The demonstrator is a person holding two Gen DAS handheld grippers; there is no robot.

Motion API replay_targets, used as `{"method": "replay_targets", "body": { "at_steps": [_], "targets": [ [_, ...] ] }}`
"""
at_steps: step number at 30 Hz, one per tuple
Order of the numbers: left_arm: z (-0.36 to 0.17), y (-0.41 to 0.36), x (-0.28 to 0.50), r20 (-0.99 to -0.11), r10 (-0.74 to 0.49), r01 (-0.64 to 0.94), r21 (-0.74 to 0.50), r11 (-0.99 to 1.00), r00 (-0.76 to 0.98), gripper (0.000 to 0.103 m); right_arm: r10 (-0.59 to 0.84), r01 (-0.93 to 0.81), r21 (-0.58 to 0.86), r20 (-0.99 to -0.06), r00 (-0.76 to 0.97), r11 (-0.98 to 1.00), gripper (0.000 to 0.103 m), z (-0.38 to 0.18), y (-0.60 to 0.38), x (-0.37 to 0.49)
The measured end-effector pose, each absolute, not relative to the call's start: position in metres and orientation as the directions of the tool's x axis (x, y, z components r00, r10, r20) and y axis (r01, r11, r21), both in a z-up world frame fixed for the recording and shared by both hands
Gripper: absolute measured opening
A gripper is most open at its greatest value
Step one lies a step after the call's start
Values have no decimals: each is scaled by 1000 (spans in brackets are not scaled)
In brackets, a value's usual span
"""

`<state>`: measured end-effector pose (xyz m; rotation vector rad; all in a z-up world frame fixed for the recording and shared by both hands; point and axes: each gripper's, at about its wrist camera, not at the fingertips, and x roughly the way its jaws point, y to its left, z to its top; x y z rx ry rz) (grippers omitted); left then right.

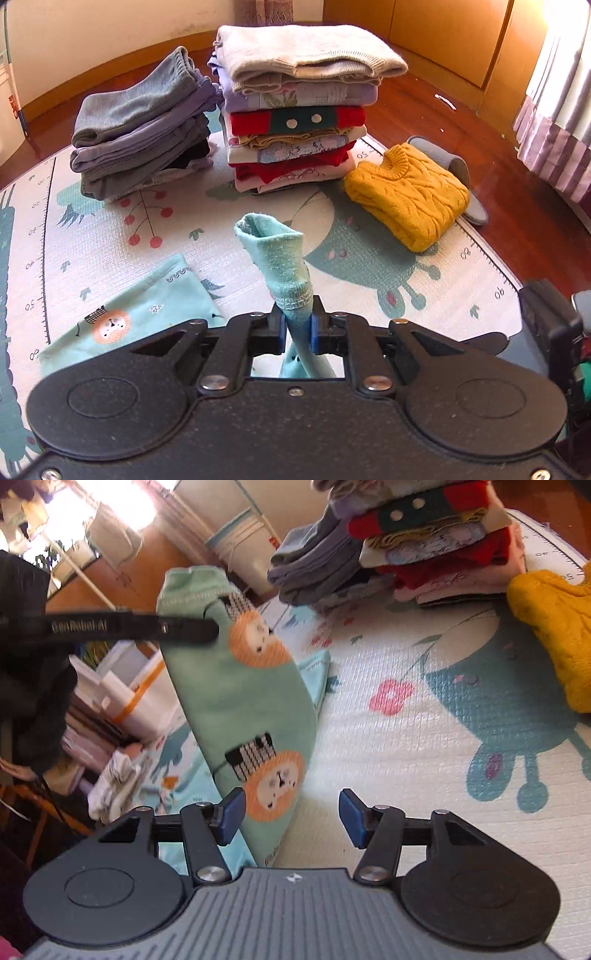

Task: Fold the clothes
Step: 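Grasp the sleeve cuff with the left tool and lift it, then fold the sleeve across the body with the left tool while the right tool pins the hem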

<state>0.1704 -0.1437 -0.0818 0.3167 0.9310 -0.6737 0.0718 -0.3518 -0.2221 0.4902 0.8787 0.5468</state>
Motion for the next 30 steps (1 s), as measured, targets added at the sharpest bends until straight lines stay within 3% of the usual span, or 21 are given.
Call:
{"method": "replay_targets", "body": {
  "at_steps": [7, 14, 30],
  "targets": [
    [-69, -100, 177, -828, -427, 653, -101, 751, 363, 10, 602, -319, 513, -717, 350, 797, 62, -243, -263, 66],
    [-50, -62, 182, -769, -526, 661, -185, 727, 364, 10, 514, -356, 392, -773, 372, 848, 63, -255, -228, 61],
    [-55, 68, 178, -691, -580, 593, -268, 760, 431, 7, 344, -583, -19, -791, 505, 812, 62, -257, -163, 34]
  ]
}}
